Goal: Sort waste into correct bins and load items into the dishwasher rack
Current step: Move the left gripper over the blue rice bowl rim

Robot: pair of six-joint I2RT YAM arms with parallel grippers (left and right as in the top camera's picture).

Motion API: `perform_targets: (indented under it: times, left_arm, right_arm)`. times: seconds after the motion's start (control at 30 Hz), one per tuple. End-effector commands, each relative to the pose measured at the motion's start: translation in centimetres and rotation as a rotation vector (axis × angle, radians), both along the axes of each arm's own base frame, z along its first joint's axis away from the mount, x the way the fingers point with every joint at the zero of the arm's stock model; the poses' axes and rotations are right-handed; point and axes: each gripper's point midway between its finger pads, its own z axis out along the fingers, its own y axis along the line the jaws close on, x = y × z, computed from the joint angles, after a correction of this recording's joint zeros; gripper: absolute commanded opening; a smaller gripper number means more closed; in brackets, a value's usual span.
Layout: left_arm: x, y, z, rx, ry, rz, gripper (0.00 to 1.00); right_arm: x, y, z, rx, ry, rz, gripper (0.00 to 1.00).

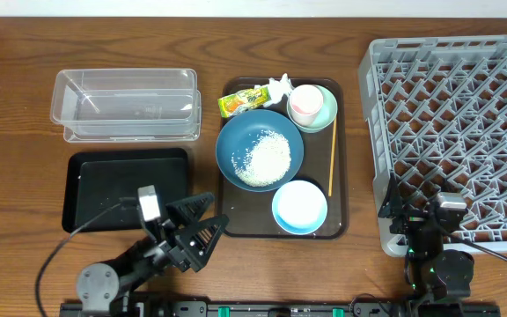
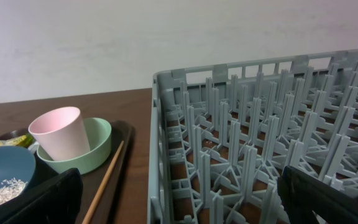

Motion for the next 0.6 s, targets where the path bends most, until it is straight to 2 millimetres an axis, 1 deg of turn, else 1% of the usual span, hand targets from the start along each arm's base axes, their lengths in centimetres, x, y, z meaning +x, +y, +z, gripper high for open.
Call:
perform_targets:
  times: [0.0,0.07,0.13,0.23,0.3,0.37,0.43,0.5,0.57]
  left_arm:
    - [0.2,-0.2,1.6,0.090,-0.061,-0.008,1.00]
    - [1.2,0.0,1.4,0.164,-0.035,0.013,1.00]
    - [2.6,0.6,0.7,0.251,0.028,0.063,1.00]
    - [4.4,2.3,-0.2,0.426,0.127,0.152,1.00]
    - [4.8,3.4,-0.3,0.523,0.205,0.194,1.00]
    - [4.8,4.3,0.3,0.597,0.266,0.218,1.00]
    - [4.6,4.9,1.3,0.648,0.307,0.232,1.00]
    - [4.1,5.0,2.6,0.681,0.313,0.222,1.00]
    - [3.4,4.5,4.0,0.697,0.289,0.194,1.00]
  right_arm:
    - [0.0,0.0,-0.1,-0.007,0.003,-0.002,0.99]
    - [0.0,0.0,-0.1,-0.007,0.003,-0.002,0.99]
    - [0.0,0.0,-0.1,-0.007,0.003,-0.002,0.99]
    - [0.0,0.0,-0.1,-0.007,0.003,-0.002,0.99]
    - [0.0,0.0,-0.1,-0.007,0.003,-0.002,0.99]
    - [0.0,0.0,-0.1,-0.007,0.003,-0.002,0.99]
    - [0.0,0.0,-0.1,-0.007,0.003,-0.002,0.99]
    - [0.0,0.0,-0.1,-0.007,0.003,-0.002,0.99]
    - [0.0,0.0,-0.1,-0.007,0.003,-0.002,0.99]
